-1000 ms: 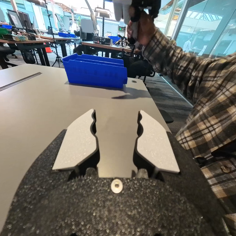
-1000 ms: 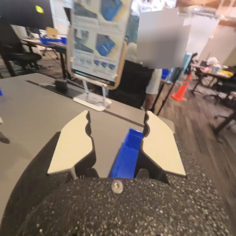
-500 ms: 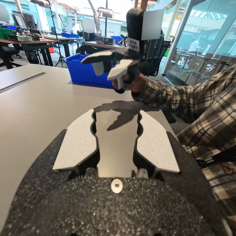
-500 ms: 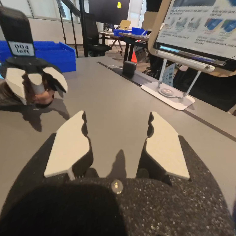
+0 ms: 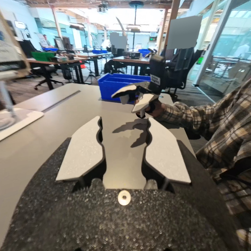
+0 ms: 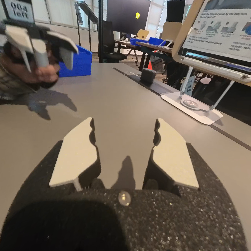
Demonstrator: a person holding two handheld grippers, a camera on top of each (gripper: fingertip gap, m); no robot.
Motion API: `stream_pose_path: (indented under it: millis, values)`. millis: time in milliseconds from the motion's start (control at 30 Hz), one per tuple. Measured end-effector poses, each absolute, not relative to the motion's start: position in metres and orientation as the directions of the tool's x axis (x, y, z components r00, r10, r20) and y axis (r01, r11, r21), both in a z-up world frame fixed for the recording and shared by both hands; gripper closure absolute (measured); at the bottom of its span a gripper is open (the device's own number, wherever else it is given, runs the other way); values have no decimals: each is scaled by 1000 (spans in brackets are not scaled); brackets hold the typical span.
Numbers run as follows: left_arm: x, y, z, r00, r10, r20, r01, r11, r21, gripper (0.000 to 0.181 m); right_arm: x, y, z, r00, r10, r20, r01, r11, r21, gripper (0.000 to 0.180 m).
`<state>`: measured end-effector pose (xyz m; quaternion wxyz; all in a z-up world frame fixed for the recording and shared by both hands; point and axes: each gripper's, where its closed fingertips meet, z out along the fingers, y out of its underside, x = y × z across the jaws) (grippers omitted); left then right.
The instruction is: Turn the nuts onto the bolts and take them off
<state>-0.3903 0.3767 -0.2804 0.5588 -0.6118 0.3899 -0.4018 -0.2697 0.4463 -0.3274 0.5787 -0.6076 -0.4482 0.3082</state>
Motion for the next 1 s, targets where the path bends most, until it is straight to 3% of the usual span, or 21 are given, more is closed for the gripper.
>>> stream_pose_path:
  millis: [167,400,667,1000]
  values:
    - [-477,364,-234,542,-840,26,-62,-71,-996,120,-274,444,-326,409,891,196,207,119,-971,95]
    - [-671,363,-205,830,-545,-119,-287,-233,-929,121,-272,455,-335,440,883,166,197,85,-977,95]
    - [-802,373,-243,860,-488,-148,-427,-531,-732,120,-288,476,-339,513,851,112,176,23,-984,96]
    - [-822,394,-311,754,-637,-157,-619,-611,-493,122,-327,486,-344,523,847,96,191,-7,-982,96]
